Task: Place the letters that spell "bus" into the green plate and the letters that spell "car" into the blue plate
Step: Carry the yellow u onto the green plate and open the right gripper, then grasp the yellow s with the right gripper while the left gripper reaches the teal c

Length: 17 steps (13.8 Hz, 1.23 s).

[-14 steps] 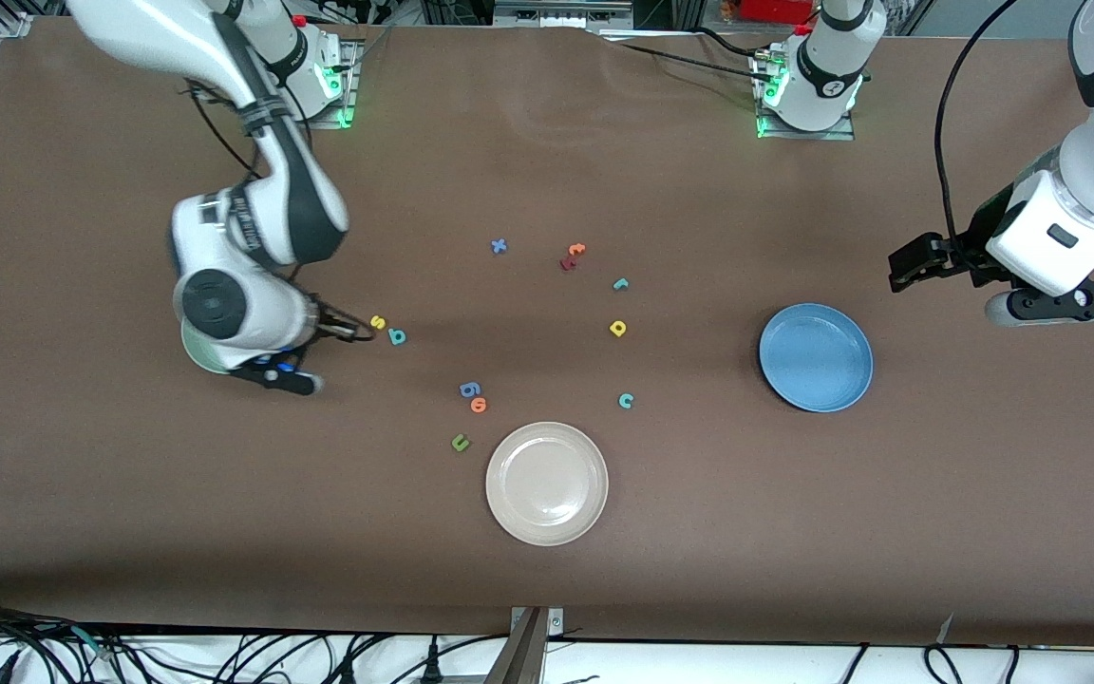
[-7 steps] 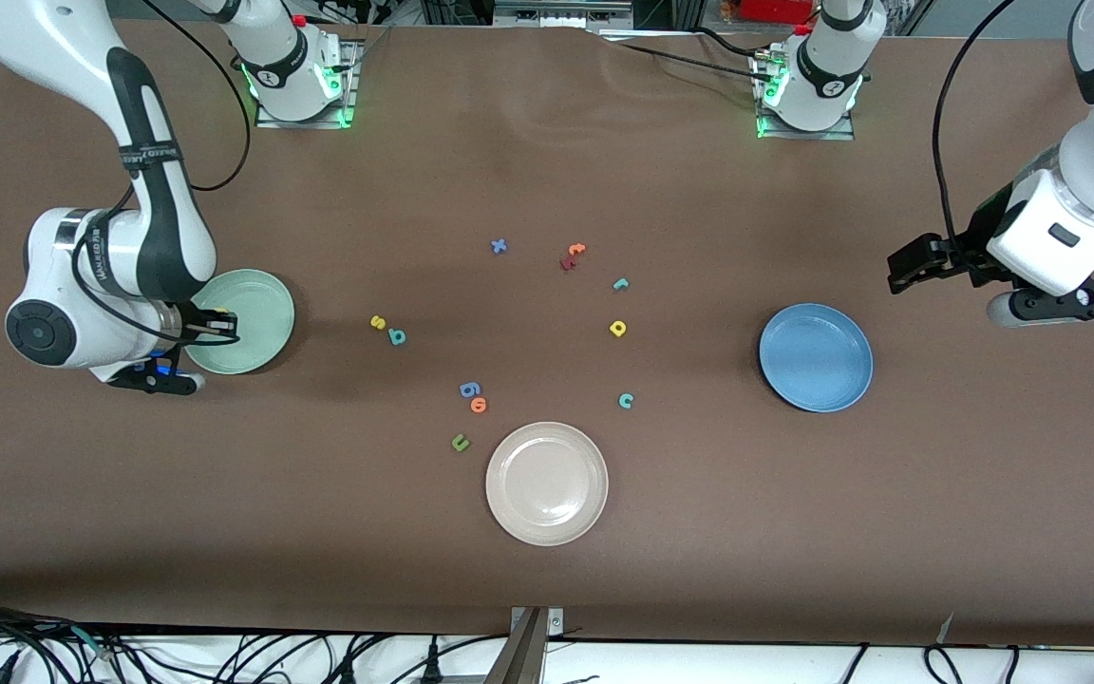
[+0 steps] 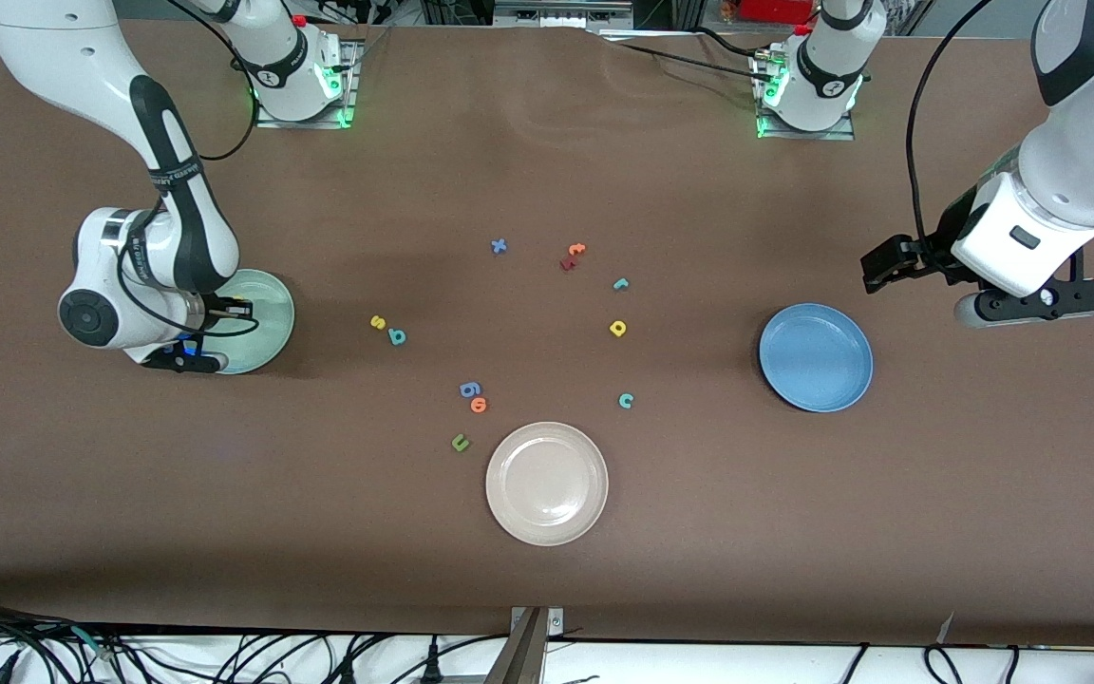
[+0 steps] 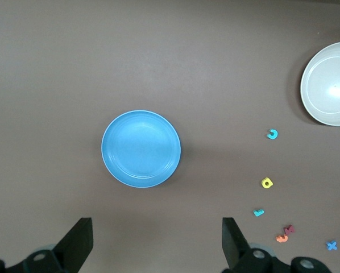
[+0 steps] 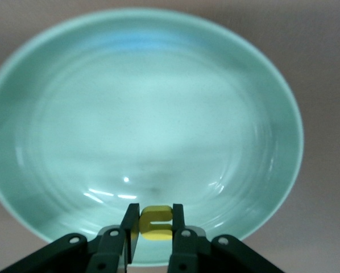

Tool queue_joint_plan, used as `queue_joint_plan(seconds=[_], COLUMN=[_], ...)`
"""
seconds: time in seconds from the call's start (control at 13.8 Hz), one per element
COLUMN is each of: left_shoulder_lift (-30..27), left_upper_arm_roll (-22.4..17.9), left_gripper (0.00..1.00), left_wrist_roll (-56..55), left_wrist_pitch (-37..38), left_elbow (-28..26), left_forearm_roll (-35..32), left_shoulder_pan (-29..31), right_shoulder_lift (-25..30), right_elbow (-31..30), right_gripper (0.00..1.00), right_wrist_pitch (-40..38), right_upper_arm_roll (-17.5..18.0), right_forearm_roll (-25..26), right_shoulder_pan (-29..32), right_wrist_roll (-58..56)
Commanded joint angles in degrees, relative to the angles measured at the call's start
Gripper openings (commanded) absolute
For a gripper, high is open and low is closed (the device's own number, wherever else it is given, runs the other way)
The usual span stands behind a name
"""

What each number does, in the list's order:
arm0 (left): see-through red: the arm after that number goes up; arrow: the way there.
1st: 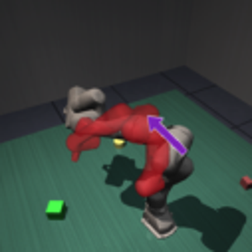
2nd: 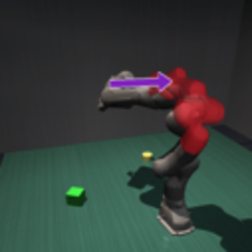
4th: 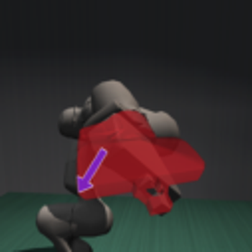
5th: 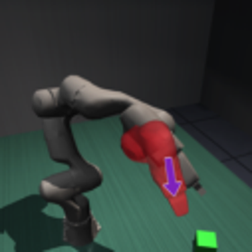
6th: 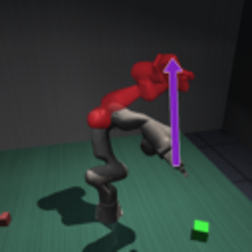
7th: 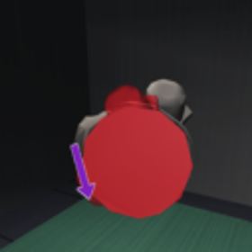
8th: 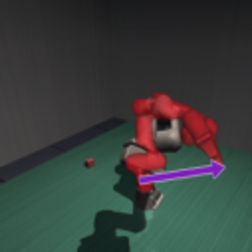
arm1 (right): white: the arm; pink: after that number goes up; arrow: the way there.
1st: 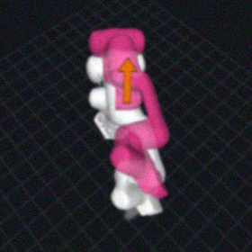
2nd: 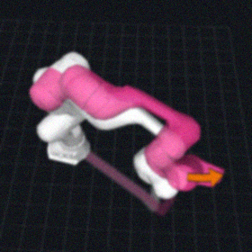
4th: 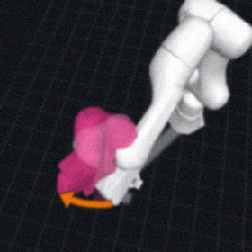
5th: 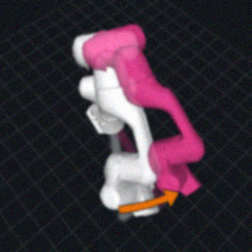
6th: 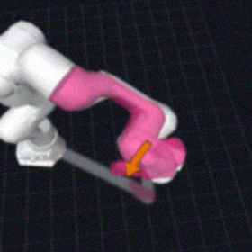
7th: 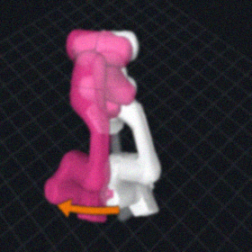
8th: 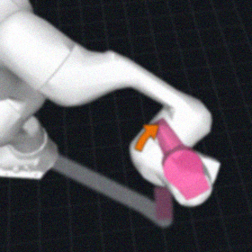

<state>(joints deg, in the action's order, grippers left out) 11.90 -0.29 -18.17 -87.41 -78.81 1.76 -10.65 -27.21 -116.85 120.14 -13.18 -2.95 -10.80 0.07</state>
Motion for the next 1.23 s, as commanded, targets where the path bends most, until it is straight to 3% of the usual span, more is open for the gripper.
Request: queue_joint_plan(seconds=[0.0, 0.22, 0.51, 0.8, 1.16], left_shoulder_lift=[1.37, 1.9, 3.3, 5.41, 9.63], left_upper_arm_roll=[-0.06, -0.15, -0.06, 0.03, 0.03], left_gripper=[1.0, 1.0, 1.0, 1.0, 1.0], left_wrist_roll=[-0.81, -0.55, -0.81, -0.9, -0.9], left_wrist_pitch=[0.75, 0.75, 0.66, 0.66, 0.58], left_elbow=[2.43, 2.43, 2.43, 2.52, 6.29], left_forearm_roll=[-1.59, -1.67, -1.59, -1.59, -1.59], left_shoulder_pan=[-0.42, -0.25, -0.42, -0.77, -0.95], right_shoulder_lift=[0.41, 0.75, 4.7, 6.38, 5.33], right_elbow=[-1.45, -1.19, 0.48, 2.24, 1.63], right_gripper=[0.39, 0.97, 0.98, 0.98, 0.96], right_wrist_pitch=[1.33, 1.15, -1.73, -3.06, 2.98], right_upper_arm_roll=[-0.36, -0.45, 0.34, 7.71, 16.41], right_forearm_roll=[-0.65, -0.74, -0.83, -0.83, -0.83], right_shoulder_pan=[0.6, 0.6, -0.27, -0.36, -0.45], right_wrist_roll=[-2.17, -2.26, 3.41, 19.58, 35.15])
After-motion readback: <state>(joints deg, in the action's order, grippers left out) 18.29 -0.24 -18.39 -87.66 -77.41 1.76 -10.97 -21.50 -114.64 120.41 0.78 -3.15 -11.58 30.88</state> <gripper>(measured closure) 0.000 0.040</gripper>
